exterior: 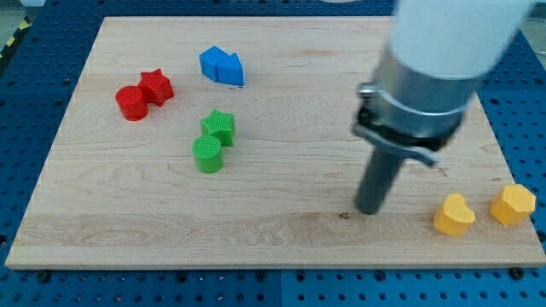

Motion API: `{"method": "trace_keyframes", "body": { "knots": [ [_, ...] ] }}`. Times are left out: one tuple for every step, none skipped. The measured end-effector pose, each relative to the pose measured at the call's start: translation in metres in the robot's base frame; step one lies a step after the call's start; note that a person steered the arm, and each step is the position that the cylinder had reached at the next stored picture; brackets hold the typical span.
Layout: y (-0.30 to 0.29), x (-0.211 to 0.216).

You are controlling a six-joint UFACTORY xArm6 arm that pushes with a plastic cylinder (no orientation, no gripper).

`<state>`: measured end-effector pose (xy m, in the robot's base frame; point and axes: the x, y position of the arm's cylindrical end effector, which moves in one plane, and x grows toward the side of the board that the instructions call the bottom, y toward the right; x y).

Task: Push green circle to yellow heart

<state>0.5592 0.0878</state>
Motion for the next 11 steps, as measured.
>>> {"method": "trace_keyframes", "body": {
  "knots": [
    [-0.069,0.000],
    [-0.151,-0.001],
    [-0.222,-0.035],
    [-0.241,-0.079],
    [-0.234,-0.073],
    [-0.197,-0.067],
    [-0.166,-0.077],
    [-0.135,-0.078],
    [-0.088,-0.078],
    [-0.034,-0.078],
    [0.019,-0.072]
  ]
}}
